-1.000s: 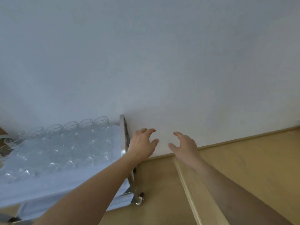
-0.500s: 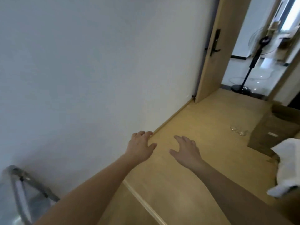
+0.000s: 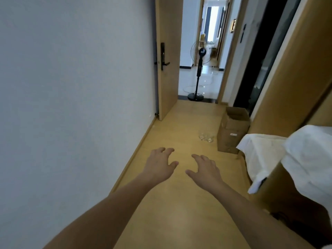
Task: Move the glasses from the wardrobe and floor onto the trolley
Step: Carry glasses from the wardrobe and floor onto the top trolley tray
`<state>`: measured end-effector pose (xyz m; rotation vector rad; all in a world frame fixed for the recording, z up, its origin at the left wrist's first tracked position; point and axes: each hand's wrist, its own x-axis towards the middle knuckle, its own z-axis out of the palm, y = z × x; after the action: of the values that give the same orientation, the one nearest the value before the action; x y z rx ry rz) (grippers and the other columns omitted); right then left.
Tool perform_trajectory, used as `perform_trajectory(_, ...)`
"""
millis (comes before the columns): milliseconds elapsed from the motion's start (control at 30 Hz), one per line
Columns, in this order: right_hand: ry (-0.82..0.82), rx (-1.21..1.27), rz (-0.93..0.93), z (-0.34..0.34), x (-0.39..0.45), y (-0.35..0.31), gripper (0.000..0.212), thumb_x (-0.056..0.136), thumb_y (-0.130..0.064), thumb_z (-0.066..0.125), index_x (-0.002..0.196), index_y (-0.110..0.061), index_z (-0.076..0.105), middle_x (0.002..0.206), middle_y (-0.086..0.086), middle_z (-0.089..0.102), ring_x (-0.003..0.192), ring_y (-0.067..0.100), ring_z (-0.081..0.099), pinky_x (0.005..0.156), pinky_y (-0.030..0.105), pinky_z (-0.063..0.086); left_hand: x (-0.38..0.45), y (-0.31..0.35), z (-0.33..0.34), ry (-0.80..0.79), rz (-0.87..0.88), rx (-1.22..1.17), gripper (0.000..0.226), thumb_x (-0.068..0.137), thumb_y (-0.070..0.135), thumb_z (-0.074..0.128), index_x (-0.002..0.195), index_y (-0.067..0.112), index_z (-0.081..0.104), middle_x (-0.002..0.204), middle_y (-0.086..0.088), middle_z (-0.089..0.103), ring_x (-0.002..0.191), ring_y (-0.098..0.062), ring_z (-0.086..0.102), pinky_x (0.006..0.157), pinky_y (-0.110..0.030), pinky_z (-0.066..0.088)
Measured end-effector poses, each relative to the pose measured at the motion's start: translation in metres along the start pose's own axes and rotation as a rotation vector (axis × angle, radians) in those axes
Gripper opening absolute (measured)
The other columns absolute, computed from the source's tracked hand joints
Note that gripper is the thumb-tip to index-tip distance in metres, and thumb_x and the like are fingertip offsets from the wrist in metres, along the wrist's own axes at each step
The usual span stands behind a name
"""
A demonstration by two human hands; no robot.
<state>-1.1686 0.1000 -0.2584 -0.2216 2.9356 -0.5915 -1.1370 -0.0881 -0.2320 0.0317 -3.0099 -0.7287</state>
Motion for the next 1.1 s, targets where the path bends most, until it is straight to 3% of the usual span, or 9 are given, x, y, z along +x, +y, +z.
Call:
perform_trajectory(433, -0.006, 0.036, 0.208, 0.013, 0.082, -0.017, 0.073, 0.094, -0.055, 0.060, 0.156, -0.029, 0.031, 0.160, 0.002, 0.034, 0.144, 0.028, 0.034, 0.115, 0.044, 0.036, 0.129, -0.048, 0.015, -0.148, 0.098, 0.001, 0.060, 0.096, 0.049, 0.060, 0.148, 0.025, 0.045, 0.151, -0.006, 0.046, 0.141, -0.029, 0.036, 0.114, -0.040, 0.034)
perform_trajectory(667, 0.014, 0.075, 0.262, 0.001, 0.144, 0.022, 0.073, 0.094, -0.056, 0.060, 0.155, -0.028, 0.033, 0.157, 0.001, 0.039, 0.141, 0.027, 0.038, 0.113, 0.044, 0.039, 0.204, -0.026, 0.044, -0.208, 0.147, -0.012, 0.060, 0.096, 0.049, 0.059, 0.149, 0.025, 0.044, 0.152, -0.007, 0.045, 0.142, -0.029, 0.033, 0.116, -0.039, 0.031)
perform_trajectory(1100, 0.035, 0.179, 0.268, -0.050, 0.350, 0.111, 0.073, 0.091, -0.055, 0.065, 0.153, -0.028, 0.036, 0.154, -0.001, 0.043, 0.139, 0.026, 0.041, 0.111, 0.044, 0.042, 0.415, 0.042, 0.072, -0.177, 0.122, 0.045, 0.059, 0.096, 0.051, 0.057, 0.149, 0.028, 0.043, 0.151, -0.002, 0.046, 0.139, -0.025, 0.038, 0.111, -0.040, 0.039)
